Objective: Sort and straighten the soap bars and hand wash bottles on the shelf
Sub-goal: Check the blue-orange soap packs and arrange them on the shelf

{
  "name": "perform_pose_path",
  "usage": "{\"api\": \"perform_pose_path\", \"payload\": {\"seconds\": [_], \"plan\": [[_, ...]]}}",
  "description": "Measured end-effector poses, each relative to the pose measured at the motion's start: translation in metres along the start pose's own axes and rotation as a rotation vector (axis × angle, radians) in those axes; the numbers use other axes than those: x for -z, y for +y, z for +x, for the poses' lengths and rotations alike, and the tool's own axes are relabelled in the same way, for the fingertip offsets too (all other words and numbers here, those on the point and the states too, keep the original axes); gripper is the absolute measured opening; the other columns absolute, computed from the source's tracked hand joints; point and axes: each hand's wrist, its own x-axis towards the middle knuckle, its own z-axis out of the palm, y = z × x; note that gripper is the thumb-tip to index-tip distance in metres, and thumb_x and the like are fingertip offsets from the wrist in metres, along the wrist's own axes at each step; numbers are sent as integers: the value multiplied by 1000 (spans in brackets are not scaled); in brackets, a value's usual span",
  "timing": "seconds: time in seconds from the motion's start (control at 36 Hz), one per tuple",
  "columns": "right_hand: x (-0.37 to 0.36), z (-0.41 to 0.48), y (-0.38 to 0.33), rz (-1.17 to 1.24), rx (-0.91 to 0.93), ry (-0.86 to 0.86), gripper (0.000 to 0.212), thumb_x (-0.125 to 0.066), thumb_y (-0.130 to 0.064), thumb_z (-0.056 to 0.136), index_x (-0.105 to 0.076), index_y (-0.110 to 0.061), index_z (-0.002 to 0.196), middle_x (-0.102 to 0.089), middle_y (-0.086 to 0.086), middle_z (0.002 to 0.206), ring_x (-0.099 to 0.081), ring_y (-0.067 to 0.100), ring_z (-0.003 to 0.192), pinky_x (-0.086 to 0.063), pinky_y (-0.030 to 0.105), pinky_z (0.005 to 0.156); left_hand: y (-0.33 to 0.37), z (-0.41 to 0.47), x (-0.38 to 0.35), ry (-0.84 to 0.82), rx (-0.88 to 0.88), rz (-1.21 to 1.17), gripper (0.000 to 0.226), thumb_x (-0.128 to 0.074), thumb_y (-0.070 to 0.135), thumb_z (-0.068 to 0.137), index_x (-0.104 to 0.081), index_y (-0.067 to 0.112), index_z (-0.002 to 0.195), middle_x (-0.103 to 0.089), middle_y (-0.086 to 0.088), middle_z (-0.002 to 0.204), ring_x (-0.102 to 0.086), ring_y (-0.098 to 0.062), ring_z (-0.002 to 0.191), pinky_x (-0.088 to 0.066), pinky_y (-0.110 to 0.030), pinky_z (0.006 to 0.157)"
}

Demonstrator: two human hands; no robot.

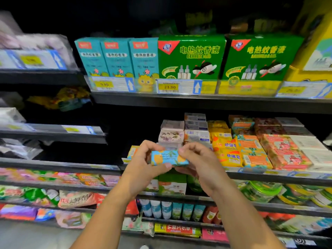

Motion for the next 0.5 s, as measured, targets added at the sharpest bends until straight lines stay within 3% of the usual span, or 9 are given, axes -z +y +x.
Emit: {"api": "perform_pose_path", "payload": {"seconds": [0.11,0.19,0.28,0.36,0.44,0.5], "plan": [[-5,22,6,-104,59,-70,17,-77,-8,85,-66,-16,95,-67,13,105,-72,26,93,-62,44,79,3,25,27,-167,6,228,36,-82,10,80,-48,22,87,-58,8,129,-62,-2,111,-56,-27,84],[-12,39,10,-248,137,-117,34,-80,-9,81,-66,-34,97,-67,5,113,-67,23,107,-61,47,85,8,44,44,-214,27,443,46,-88,23,74,-52,26,103,-61,12,121,-64,-4,103,-56,-29,86],[-16,58,11,-355,213,-181,44,-80,-12,82,-60,-42,107,-64,-4,121,-63,13,114,-59,45,90,5,56,52,-239,9,572,61,-88,31,73,-50,32,122,-61,19,112,-62,5,97,-52,-15,80],[-12,82,6,-618,292,-169,48,-80,-26,85,-56,-41,124,-56,-12,131,-56,4,120,-53,37,100,-12,64,58,-149,-33,601,63,-86,27,76,-53,25,130,-58,9,115,-61,-7,102,-51,-23,89],[-3,107,-1,-1083,323,-41,62,-73,-49,86,-48,-34,142,-46,-5,146,-44,15,135,-42,34,108,-36,71,68,-9,-34,656,75,-85,20,77,-48,11,142,-51,-3,123,-54,-20,115,-44,-37,103],[-2,117,0,-1274,291,-93,74,-66,-58,88,-36,-34,151,-31,-4,159,-27,20,147,-32,36,115,-48,79,73,56,-48,740,77,-85,19,78,-47,6,144,-51,-11,128,-51,-27,122,-39,-39,108]]}}
